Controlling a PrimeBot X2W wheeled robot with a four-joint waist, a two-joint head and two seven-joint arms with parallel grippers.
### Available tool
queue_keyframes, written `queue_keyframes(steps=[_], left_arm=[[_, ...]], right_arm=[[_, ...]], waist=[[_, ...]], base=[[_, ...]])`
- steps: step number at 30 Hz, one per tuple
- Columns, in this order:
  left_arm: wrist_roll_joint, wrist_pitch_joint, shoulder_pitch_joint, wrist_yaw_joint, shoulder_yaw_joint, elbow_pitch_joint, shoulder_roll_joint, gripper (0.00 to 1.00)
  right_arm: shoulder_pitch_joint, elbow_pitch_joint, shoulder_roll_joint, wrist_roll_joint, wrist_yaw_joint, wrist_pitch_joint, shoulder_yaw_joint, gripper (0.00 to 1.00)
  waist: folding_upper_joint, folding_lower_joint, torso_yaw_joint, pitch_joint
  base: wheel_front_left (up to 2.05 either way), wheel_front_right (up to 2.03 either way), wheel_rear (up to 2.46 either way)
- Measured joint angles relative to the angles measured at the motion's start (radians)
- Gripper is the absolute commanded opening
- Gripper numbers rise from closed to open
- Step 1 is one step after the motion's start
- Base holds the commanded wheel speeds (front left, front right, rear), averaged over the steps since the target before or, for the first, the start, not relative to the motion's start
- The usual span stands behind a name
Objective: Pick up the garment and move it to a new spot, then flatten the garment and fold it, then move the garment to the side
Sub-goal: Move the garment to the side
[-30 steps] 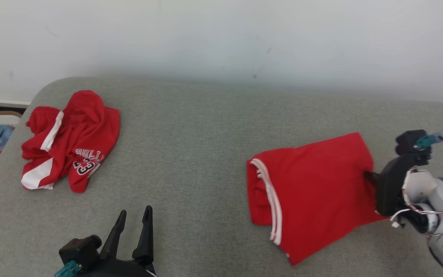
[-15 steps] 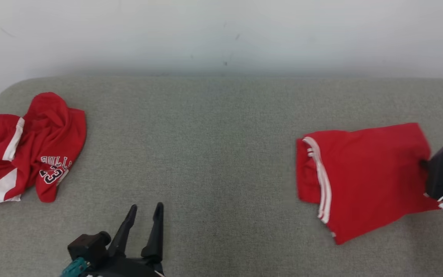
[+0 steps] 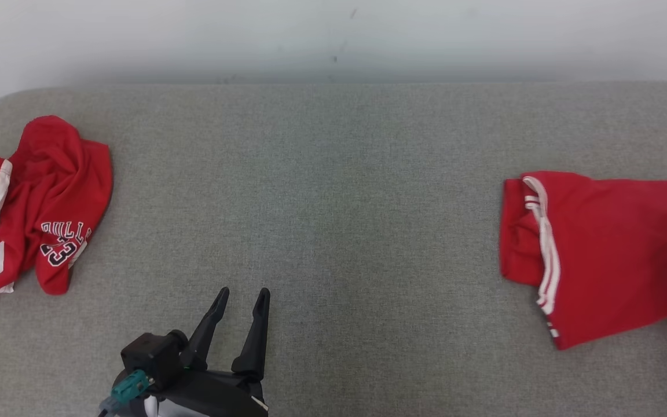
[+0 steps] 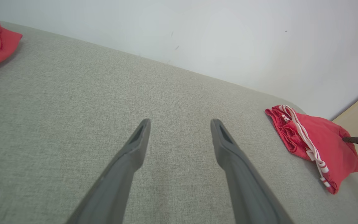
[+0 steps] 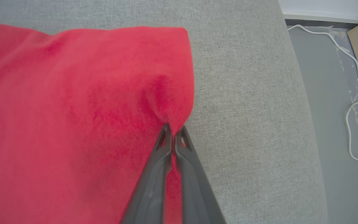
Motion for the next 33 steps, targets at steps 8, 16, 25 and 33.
queue_keyframes(steps=[8,16,25,33], left_arm=[[0.004,0.008,-0.007,0.000,-0.004,-0.010,0.000,1.00],[0.005,0.016,-0.019,0.000,-0.005,-0.015,0.000,1.00],[0.003,0.016,-0.020,0.000,0.013,0.017,0.003,1.00],[-0.009,0.007,-0.012,0.002,0.041,0.045,0.017,1.00]], right_arm=[[-0.031,0.054,-0.046,-0.046,-0.013,-0.022,0.018,0.00],[-0.033,0.097,-0.049,-0.096,-0.034,-0.038,0.053,0.87],[-0.096,0.136,-0.038,-0.141,-0.039,-0.038,0.089,1.00],[-0.105,0.073,0.015,-0.103,0.012,-0.172,0.051,1.00]], waist=[[0.0000,0.0000,0.016,0.025],[0.0000,0.0001,0.032,0.047],[0.0000,-0.0001,0.023,0.028],[-0.0001,-0.0002,-0.005,-0.027]], base=[[0.00,0.00,0.00],[0.00,0.00,0.00],[0.00,0.00,0.00],[0.00,0.00,0.00]])
